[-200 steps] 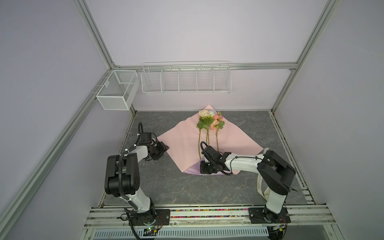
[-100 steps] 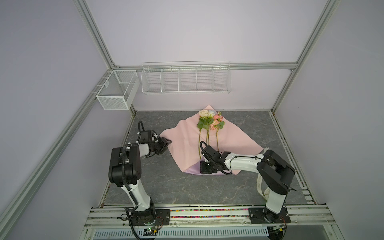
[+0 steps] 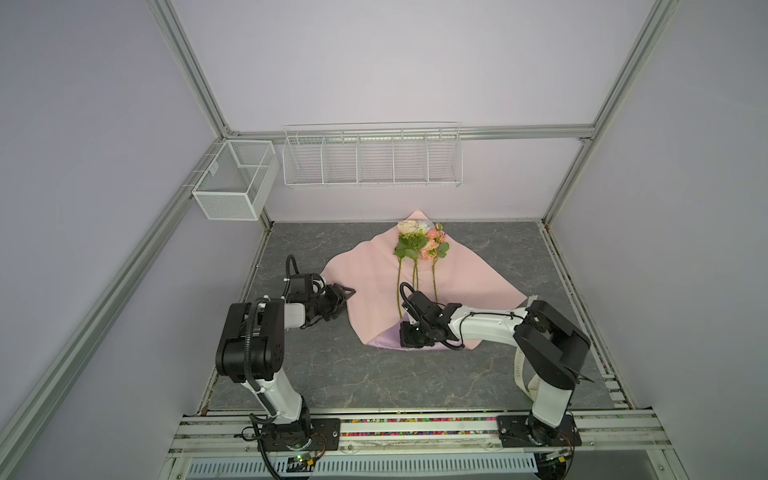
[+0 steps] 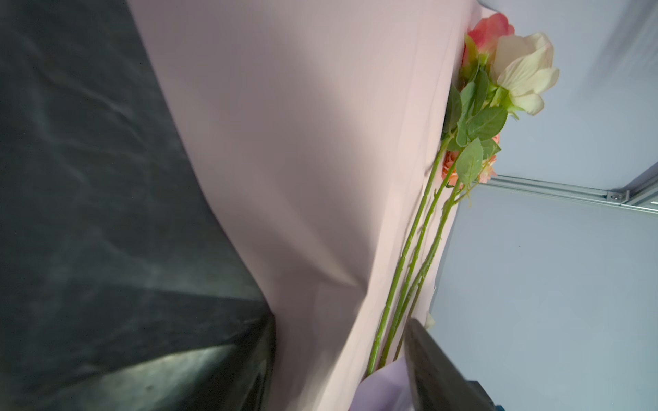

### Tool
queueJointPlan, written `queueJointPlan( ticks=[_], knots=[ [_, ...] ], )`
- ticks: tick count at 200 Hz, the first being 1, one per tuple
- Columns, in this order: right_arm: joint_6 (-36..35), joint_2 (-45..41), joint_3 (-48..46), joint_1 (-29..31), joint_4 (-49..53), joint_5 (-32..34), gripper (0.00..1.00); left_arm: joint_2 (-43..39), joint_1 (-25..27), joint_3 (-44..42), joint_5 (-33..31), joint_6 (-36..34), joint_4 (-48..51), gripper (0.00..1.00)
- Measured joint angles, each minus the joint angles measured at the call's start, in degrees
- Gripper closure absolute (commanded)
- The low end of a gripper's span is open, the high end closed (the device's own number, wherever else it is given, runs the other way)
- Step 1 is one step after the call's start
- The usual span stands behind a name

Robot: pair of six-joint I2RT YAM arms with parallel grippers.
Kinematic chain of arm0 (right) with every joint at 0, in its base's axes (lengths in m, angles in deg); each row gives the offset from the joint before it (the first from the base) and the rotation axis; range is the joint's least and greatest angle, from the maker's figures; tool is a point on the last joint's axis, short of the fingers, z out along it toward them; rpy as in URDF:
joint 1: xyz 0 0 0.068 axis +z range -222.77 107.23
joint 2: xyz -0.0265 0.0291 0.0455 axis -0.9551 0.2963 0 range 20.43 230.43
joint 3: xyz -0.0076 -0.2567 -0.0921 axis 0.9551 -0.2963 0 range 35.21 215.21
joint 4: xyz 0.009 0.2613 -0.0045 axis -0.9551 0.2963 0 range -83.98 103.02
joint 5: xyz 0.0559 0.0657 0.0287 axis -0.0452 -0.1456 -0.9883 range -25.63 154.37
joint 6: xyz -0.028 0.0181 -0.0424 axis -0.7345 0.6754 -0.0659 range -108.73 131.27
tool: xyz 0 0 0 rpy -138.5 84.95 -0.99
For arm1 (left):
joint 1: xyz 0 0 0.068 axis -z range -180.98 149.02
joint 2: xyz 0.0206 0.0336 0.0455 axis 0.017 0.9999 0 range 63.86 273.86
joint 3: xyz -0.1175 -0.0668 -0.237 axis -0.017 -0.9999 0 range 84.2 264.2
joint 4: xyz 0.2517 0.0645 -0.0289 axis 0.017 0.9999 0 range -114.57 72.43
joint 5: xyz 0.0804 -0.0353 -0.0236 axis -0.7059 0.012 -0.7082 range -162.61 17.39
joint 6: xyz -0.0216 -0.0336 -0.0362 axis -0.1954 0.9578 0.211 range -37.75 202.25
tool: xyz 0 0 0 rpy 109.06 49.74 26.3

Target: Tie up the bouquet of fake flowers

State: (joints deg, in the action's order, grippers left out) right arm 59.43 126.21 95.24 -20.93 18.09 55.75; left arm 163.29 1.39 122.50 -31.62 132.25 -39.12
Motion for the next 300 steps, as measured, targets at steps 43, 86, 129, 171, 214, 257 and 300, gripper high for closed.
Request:
queueJointPlan(
  ticks=[43,86,129,171,214,257,300],
  knots=[
    [0.0,0.0,0.0,0.0,0.0,0.0,0.91,-6.2,1.7,-7.6,-1.7,4.1,-3.1,0.38],
    [0.0,0.0,0.0,0.0,0.0,0.0,0.91,-9.4,2.8,-12.6,-2.4,7.8,-7.2,0.42],
    [0.0,0.0,0.0,0.0,0.0,0.0,0.89,-8.0,4.3,-12.8,-2.5,10.9,-9.9,0.51],
    [0.1,0.0,0.0,0.0,-0.1,-0.2,0.88,-9.7,4.9,-12.6,-3.3,11.0,-8.2,0.63],
    [0.3,0.0,0.0,0.0,-0.2,-0.3,0.88,-12.4,8.0,-9.7,-4.8,9.3,-4.4,0.74],
    [0.3,0.0,0.0,-0.2,-0.2,-0.5,0.88,-16.5,10.9,-7.8,-9.2,6.4,2.2,0.82],
    [0.3,0.0,0.0,-0.4,-0.2,-0.9,0.88,-17.3,12.3,-4.6,-13.6,3.0,9.4,0.92]
  ],
)
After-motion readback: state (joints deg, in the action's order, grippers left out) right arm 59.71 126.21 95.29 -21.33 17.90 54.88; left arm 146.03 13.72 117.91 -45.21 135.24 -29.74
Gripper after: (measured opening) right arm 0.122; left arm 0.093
